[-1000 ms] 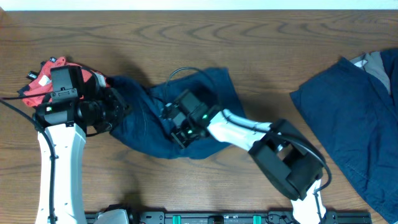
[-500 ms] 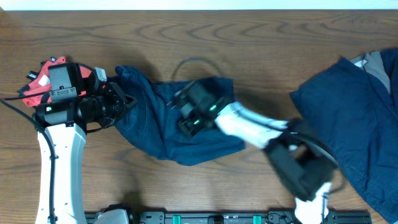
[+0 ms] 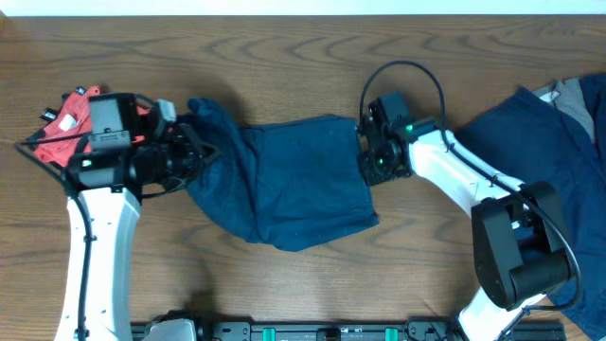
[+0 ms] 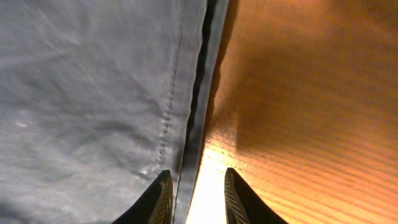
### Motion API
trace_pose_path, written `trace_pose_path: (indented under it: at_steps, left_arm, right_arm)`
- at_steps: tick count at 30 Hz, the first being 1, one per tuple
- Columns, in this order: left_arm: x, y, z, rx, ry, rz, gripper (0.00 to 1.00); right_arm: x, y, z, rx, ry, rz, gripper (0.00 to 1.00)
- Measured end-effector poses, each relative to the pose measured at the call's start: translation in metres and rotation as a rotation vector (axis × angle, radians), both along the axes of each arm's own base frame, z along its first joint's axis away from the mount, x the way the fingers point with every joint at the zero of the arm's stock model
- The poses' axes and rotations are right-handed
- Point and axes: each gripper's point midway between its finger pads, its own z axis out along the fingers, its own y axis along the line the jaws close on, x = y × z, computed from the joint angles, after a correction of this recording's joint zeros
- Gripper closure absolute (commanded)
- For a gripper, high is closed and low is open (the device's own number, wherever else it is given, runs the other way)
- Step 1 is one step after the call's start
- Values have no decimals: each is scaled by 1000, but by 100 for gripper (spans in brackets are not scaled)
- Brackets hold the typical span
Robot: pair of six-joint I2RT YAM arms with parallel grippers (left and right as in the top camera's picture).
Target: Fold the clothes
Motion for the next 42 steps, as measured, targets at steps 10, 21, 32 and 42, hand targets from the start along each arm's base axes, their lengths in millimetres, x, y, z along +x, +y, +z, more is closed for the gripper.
trace_pose_path:
  at_steps: [10, 21, 32, 42]
  left_arm:
    - [4, -74, 17, -52, -76, -134, 94]
    - [-7, -139, -2, 42, -38, -144, 94]
    - [8, -171, -46, 77, 37, -96, 83]
    - [43, -167, -28, 75, -143, -125, 45]
  right_arm:
    - [-8, 15, -14, 32, -34, 23, 98]
    - [-13, 24, -14, 35, -34, 37, 99]
    - [-14, 25, -15, 39, -25, 26, 82]
    - [15, -19, 25, 41, -46, -195, 69]
